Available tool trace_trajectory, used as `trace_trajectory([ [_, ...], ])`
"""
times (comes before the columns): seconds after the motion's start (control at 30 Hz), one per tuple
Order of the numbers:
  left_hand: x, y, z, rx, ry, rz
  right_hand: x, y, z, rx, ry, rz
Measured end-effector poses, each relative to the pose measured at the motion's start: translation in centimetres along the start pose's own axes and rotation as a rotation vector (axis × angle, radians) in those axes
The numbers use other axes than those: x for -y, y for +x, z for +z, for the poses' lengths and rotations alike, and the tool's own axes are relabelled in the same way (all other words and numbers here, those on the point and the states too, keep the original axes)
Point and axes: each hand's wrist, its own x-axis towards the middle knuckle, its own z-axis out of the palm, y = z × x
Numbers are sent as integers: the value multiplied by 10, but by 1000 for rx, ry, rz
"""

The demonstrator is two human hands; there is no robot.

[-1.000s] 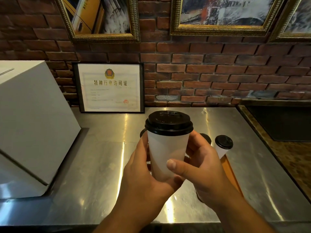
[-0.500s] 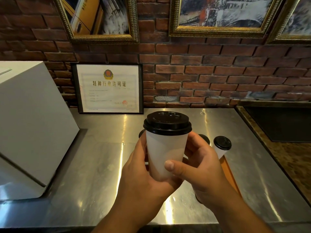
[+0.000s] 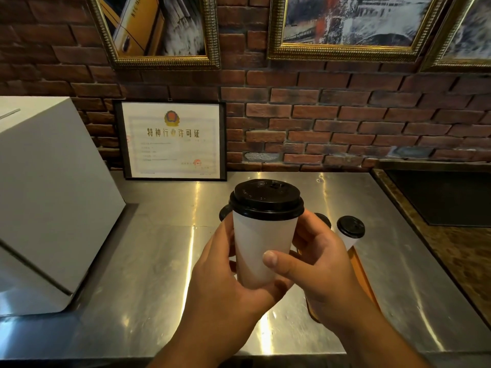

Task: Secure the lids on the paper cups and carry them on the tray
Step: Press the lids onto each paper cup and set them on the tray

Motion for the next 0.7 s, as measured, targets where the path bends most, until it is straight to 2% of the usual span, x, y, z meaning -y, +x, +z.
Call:
trace_trajectory([
  [0.3, -1, 0, 4, -49, -4, -60, -5, -4, 7, -92, -44, -37],
  [0.47, 2, 1, 5, -66, 15, -70, -6, -4, 5, -39, -44, -8],
  [0.7, 2, -2, 5, -37, 46, 16, -6, -5, 4, -84, -69, -40],
])
